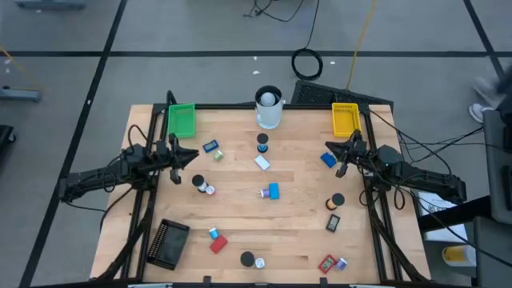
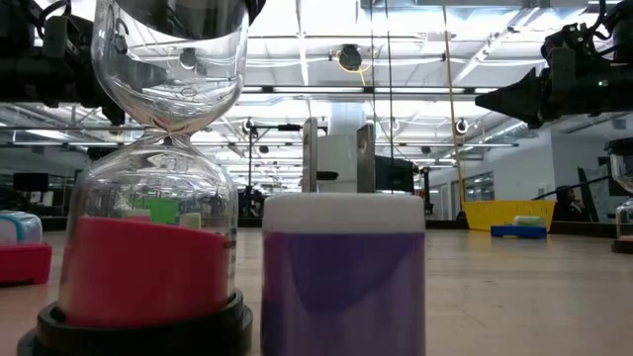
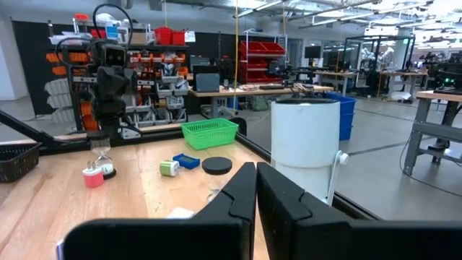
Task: Pick & Place Office items
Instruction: Put the right green charger adapter into the black bin
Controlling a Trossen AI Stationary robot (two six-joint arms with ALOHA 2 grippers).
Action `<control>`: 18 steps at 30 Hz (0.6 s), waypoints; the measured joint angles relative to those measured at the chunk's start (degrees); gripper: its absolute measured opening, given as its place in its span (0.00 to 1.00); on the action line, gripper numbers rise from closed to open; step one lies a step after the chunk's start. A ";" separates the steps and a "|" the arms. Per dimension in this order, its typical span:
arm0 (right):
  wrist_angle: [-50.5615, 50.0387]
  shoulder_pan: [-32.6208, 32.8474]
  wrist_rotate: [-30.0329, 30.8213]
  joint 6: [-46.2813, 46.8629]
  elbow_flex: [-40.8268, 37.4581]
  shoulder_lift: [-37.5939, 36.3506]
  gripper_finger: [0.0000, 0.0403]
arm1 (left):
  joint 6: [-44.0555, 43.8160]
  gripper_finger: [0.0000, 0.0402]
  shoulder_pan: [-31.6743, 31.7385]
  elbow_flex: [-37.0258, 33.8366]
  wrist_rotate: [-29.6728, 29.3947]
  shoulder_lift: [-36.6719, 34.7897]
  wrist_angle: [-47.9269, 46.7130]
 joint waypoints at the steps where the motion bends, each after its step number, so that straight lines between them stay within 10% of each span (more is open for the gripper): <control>1: 0.06 0.00 0.00 0.00 0.01 0.00 0.02 | 0.01 0.14 0.01 0.00 -0.01 0.00 0.12; 18: 7.99 0.00 0.07 -0.28 0.28 0.56 0.01 | 4.13 0.02 0.01 0.00 -4.82 0.00 -2.72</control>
